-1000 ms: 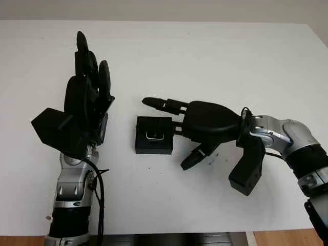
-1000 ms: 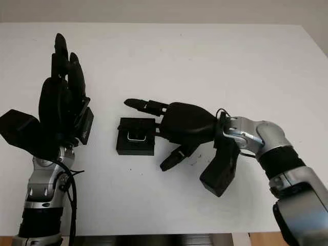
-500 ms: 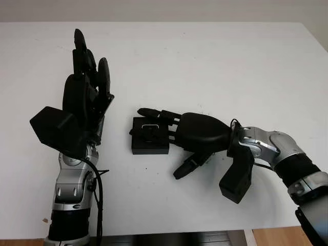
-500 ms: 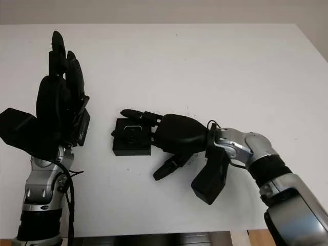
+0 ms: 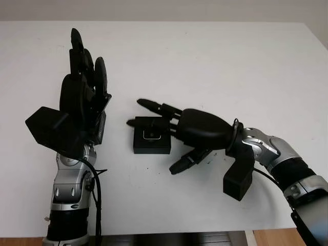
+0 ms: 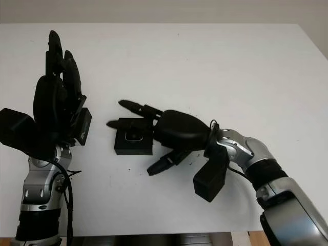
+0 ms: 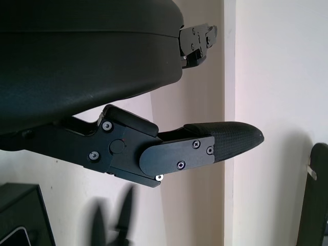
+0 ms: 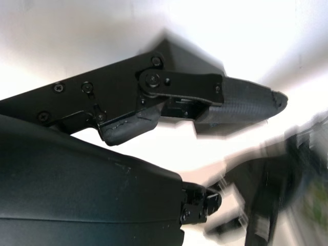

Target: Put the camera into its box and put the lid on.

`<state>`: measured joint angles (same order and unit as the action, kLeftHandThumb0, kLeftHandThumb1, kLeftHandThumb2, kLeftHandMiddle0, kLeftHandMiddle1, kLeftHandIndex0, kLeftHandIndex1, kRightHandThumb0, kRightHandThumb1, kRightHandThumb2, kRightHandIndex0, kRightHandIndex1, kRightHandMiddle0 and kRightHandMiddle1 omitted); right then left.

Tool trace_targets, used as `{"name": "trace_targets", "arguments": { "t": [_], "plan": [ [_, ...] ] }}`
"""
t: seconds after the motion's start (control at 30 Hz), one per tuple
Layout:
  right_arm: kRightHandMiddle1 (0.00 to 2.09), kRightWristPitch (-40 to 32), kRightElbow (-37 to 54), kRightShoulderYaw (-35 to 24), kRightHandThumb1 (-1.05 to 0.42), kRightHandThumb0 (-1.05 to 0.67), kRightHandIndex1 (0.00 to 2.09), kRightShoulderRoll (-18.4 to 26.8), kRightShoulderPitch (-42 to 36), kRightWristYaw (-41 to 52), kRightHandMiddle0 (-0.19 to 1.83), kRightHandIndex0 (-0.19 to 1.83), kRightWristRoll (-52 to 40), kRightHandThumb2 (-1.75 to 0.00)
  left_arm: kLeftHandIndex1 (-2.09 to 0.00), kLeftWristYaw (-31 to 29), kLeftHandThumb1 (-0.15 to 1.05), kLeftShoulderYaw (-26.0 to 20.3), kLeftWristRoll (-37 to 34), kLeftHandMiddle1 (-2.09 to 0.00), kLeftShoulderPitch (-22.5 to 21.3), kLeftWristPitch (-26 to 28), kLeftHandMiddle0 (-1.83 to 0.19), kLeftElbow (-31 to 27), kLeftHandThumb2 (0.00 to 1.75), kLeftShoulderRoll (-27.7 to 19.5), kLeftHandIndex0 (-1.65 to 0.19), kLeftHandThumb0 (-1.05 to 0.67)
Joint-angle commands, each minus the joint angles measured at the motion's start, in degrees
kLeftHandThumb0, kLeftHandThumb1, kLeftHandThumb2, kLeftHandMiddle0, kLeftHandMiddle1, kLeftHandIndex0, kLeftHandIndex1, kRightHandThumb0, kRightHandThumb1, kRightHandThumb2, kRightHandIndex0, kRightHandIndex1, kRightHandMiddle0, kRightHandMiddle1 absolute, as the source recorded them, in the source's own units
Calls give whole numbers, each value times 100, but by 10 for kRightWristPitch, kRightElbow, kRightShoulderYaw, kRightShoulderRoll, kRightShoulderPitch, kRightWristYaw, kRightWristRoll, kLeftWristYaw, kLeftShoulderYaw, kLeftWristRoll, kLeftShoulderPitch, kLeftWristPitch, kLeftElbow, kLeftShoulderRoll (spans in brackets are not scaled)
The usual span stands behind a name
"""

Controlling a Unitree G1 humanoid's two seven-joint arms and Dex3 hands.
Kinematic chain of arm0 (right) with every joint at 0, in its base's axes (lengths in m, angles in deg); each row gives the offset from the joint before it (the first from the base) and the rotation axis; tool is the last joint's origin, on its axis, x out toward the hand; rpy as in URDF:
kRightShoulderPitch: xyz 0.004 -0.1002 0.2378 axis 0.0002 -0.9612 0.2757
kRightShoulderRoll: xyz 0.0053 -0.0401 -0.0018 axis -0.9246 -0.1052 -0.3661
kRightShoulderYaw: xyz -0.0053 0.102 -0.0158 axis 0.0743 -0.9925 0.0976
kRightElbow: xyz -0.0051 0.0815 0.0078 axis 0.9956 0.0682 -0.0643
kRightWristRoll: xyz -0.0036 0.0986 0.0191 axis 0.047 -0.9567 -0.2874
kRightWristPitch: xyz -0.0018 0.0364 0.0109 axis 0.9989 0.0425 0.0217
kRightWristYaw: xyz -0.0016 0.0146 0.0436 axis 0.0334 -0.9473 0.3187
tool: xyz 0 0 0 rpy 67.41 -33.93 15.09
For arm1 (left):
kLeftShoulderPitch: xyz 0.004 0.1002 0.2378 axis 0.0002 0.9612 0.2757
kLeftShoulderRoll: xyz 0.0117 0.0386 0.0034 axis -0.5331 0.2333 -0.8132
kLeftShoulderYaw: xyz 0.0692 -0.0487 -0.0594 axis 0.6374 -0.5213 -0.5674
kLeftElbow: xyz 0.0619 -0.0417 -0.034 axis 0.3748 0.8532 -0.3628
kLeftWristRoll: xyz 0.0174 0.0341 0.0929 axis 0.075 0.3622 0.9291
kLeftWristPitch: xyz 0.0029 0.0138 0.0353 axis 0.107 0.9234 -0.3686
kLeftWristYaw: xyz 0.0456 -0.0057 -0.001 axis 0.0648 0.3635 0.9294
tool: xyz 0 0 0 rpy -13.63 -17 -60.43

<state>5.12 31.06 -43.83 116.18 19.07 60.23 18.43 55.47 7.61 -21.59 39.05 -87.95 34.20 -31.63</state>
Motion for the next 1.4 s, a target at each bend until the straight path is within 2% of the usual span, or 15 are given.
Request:
{"name": "trace_targets", "arguments": {
  "t": [0.0, 0.13, 0.2, 0.3, 0.37, 0.57, 0.63, 0.7, 0.77, 0.87, 0.93, 1.03, 1.17, 1.37],
  "plan": [
    [21, -34, 28, -31, -105, -89, 7, -9, 2, 23, -15, -13, -60, -59, 0, -6, 105, -4, -5, 0, 8, -2, 19, -7, 58, -6, 19, -78],
    [28, -169, 100, -83, -105, -85, 10, -27, -20, 95, -7, -4, -201, -61, 0, -17, 105, -9, -5, 0, 12, 7, 19, -13, 58, -19, 19, -80],
    [31, -229, 134, -104, -105, -83, 11, -37, -28, 116, -6, -2, -239, -61, 0, -25, 105, -12, -8, 0, 14, 11, 19, -18, 59, -26, 19, -80],
    [52, -306, 168, -130, -105, -82, 13, -46, -31, 123, -16, 1, -253, -68, 0, -32, 105, -15, 1, 0, 23, 20, 19, -30, 61, -44, 19, -80],
    [58, -358, 186, -146, -105, -81, 14, -53, -35, 142, -19, 2, -278, -67, 0, -42, 105, -20, 4, 0, 30, 27, 19, -35, 61, -61, 19, -80],
    [48, -448, 204, -182, -105, -74, 12, -66, -52, 183, -19, -2, -317, -65, 0, -109, 105, -43, 0, 0, 52, 35, 19, -34, 58, -142, 19, -79],
    [46, -469, 205, -193, -105, -74, 11, -69, -55, 195, -19, -2, -330, -62, -3, -141, 105, -58, -4, -4, 57, 26, 13, -20, 56, -177, 14, -76],
    [44, -500, 207, -204, -105, -72, 10, -75, -55, 206, -19, -3, -348, -62, -9, -147, 105, -71, 6, -8, 61, 50, 0, -25, 42, -205, 1, -78],
    [44, -536, 207, -217, -105, -70, 9, -82, -50, 211, -19, -4, -367, -63, -12, -154, 105, -79, 33, -10, 68, 47, -10, -25, 37, -241, -7, -81],
    [46, -567, 203, -228, -105, -71, 9, -85, -42, 213, -19, -4, -371, -64, -14, -171, 105, -99, 25, -10, 68, 33, -25, -10, 24, -266, -18, -77],
    [47, -594, 200, -240, -105, -73, 9, -88, -35, 212, -19, -3, -382, -64, -20, -182, 103, -121, 10, -13, 63, 35, -43, 8, 13, -282, -34, -69],
    [37, -631, 202, -258, -105, -75, 7, -91, -29, 219, -19, -7, -404, -64, -25, -187, 99, -141, 17, -15, 65, 41, -60, 23, 6, -314, -47, -63],
    [32, -673, 216, -282, -105, -75, 6, -95, -29, 213, -19, -9, -427, -68, -16, -207, 91, -148, 55, -5, 93, 68, -50, 14, 3, -371, -36, -67],
    [26, -727, 239, -313, -105, -77, 4, -99, -31, 182, -19, -12, -448, -70, -1, -270, 85, -132, 117, -1, 137, 40, -8, 25, 4, -456, -5, -88]
  ]
}}
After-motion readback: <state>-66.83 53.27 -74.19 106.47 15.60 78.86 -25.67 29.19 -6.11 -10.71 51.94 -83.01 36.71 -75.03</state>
